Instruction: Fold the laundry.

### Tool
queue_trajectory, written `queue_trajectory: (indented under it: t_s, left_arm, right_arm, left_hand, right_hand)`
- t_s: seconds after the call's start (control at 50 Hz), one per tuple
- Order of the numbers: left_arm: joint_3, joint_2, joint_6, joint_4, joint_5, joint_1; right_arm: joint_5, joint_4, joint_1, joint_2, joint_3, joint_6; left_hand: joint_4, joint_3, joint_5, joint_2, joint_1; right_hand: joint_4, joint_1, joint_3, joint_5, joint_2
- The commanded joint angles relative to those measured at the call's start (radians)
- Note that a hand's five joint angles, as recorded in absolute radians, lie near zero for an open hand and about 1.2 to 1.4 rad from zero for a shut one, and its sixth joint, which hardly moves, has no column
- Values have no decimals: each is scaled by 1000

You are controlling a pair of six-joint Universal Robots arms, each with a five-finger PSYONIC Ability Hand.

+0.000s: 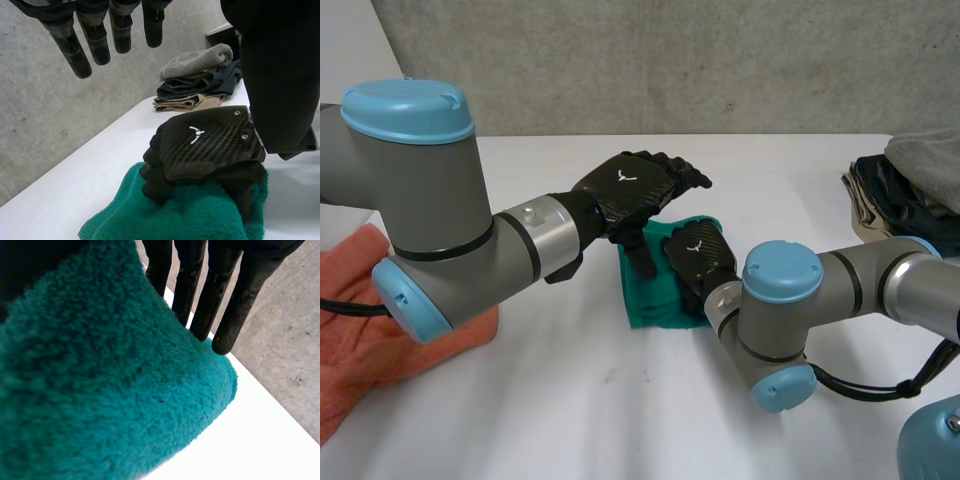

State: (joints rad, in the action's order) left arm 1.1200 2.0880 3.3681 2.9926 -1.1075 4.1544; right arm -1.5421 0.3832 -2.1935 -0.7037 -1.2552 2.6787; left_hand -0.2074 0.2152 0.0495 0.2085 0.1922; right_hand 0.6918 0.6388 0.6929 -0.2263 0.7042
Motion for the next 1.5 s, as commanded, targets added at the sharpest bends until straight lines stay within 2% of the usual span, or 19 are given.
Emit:
queue_trajectory:
  t_s: [0.02,0.08,0.22,0.24,0.28,0.3,0.46,0.58,0.82,0.98,1.22,1.28,1.32,1.38,1.4,1.5]
  left_arm:
    - [3,-2,-1,0,-2,7]
    - [3,-3,-1,0,-2,15]
    - [3,-32,-3,0,-2,29]
    - [4,-32,-3,0,-2,30]
    - [6,-37,-4,2,-2,36]
    - [6,-39,-4,3,-2,36]
    - [26,-46,-3,5,-2,41]
    - [32,-43,-4,6,0,38]
    - [47,-43,-4,31,0,32]
    - [47,-43,-6,32,0,33]
    - [52,-43,-6,32,-2,35]
    - [55,-45,-6,32,-2,36]
    - [55,-45,-6,32,-2,36]
    - [67,-46,-6,32,-2,40]
    - [67,-49,-6,32,0,40]
    - [70,-71,-6,32,-2,50]
  right_arm:
    - [23,5,6,10,31,9]
    - [33,19,18,9,34,9]
    - [45,19,58,1,45,4]
    - [37,11,66,-2,43,3]
    - [33,-3,70,-11,33,3]
    - [31,-12,70,-19,25,6]
    - [66,-136,103,-144,-79,26]
    - [166,-129,116,-177,-136,17]
    - [182,-89,130,-79,-92,-71]
    - [177,-9,127,-36,-50,-77]
    - [171,-3,118,6,31,-72]
    - [171,-3,118,27,59,-72]
    - [174,-3,118,39,77,-69]
    - [180,-1,118,44,89,-63]
    - [180,0,118,44,95,-59]
    - [171,26,129,40,115,-42]
  left_hand:
    - [-62,54,45,61,77]
    - [-62,54,45,61,77]
    - [-62,54,45,61,77]
    - [-62,54,45,61,77]
    - [-62,54,45,61,77]
    - [-62,54,45,61,77]
    - [-62,54,45,61,77]
    - [-62,54,45,61,77]
    - [-62,54,45,61,77]
    - [-62,54,45,61,77]
    - [-62,54,45,61,77]
    - [-62,54,45,61,77]
    - [-62,54,45,61,77]
    - [-62,54,45,61,77]
    - [-62,54,45,61,77]
    - [-62,54,45,61,77]
  right_hand:
    - [614,667,613,-905,602]
    - [704,757,703,-995,692]
    - [704,757,703,-995,692]
    - [607,660,606,-898,594]
    - [91,144,90,-382,79]
    - [-39,14,-40,-252,-51]
    - [-517,-464,-518,226,-530]
    - [-517,-464,-518,226,-530]
    - [-517,-464,-518,226,-530]
    - [-349,-296,-350,58,-361]
    - [-302,-249,-303,11,-314]
    - [-126,-73,-127,-165,-138]
    - [178,231,177,-469,166]
    - [473,526,471,-763,460]
    - [680,733,679,-971,668]
    - [704,757,703,-995,692]
